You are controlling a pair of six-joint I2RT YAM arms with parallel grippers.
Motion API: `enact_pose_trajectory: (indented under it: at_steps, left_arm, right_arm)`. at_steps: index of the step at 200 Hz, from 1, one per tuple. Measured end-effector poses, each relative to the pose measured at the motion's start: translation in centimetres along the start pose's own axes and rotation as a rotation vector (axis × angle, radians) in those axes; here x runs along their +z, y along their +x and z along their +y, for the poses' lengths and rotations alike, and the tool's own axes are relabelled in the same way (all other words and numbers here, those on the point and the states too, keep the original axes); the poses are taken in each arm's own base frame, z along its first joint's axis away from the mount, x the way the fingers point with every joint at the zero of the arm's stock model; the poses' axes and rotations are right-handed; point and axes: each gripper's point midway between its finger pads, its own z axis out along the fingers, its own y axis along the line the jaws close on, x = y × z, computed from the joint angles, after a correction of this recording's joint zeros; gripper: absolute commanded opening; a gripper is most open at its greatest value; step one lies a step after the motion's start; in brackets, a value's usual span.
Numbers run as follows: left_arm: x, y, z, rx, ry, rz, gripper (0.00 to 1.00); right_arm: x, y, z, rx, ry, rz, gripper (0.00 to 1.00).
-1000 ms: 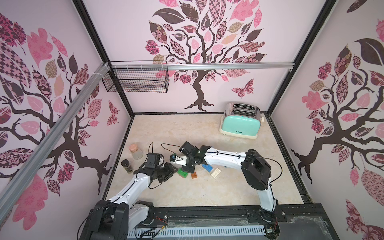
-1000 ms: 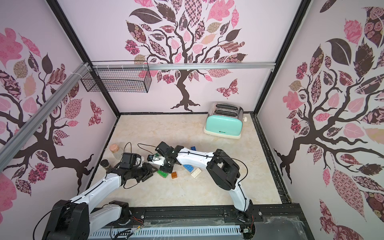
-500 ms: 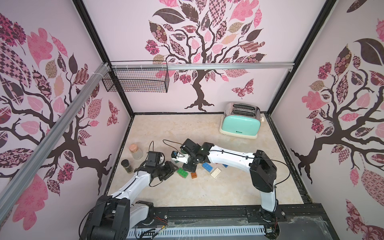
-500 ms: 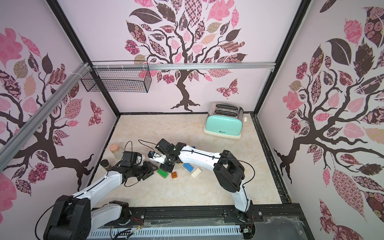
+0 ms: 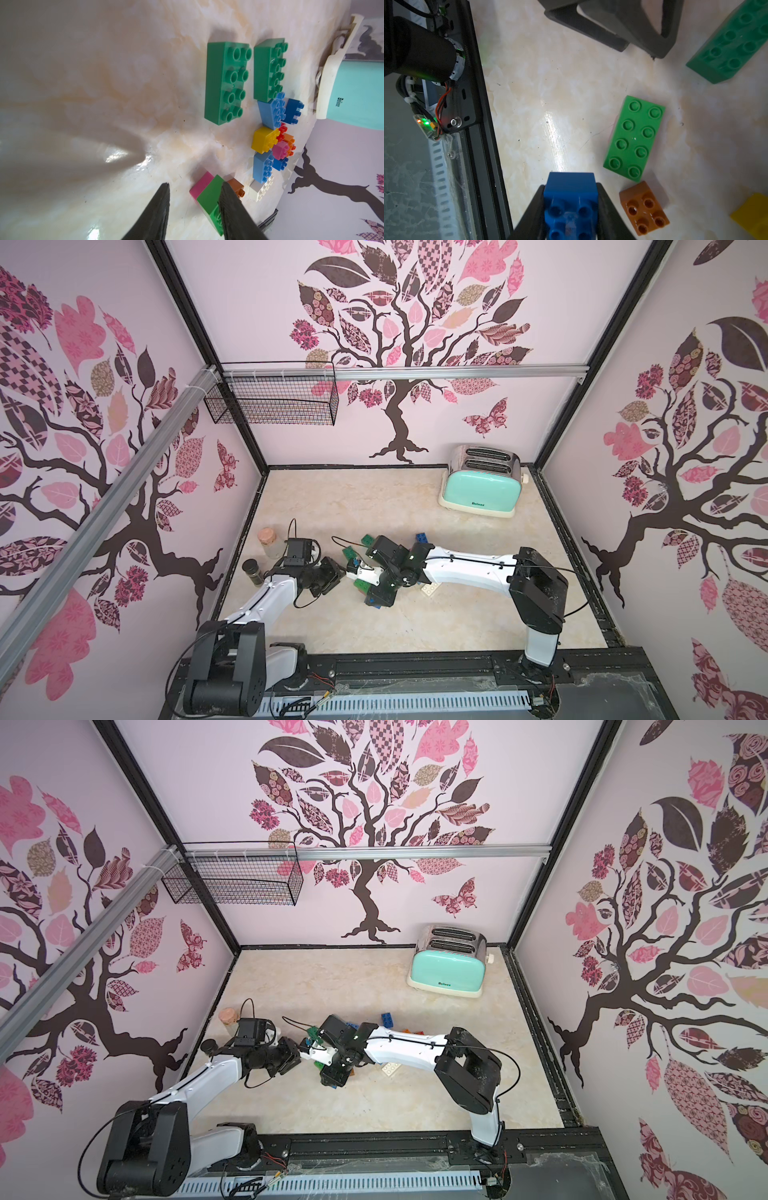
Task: Assemble a heart with lego
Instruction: Assemble the lego brick with the lego brick.
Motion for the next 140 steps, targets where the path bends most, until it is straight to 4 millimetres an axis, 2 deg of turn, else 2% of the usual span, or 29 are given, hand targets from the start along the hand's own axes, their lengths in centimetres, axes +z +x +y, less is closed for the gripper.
enact_pose_trajectory:
  at_steps: [29, 67, 92, 140]
  left_arm:
    - [1.3, 0.5, -0.5, 0.031, 0.000, 0.046, 0.37]
    - [3.0, 1.8, -0.8, 0.063, -0.009, 0.100, 0.31]
    - [3.2, 1.8, -0.6, 0.062, -0.020, 0.098, 0.27]
    - [3.1, 1.9, -0.5, 0.063, -0.022, 0.083, 0.24]
  right_arm:
    - [0.6, -0.1, 0.1, 0.016, -0.016, -0.012, 0.25]
    - [2.6, 0.8, -0.3, 0.044, -0.030, 0.014, 0.24]
    - [3.4, 1.4, -0.8, 0.054, -0.020, 0.032, 0.24]
    - [3.4, 2.0, -2.3, 0.066, 0.026, 0.041, 0.25]
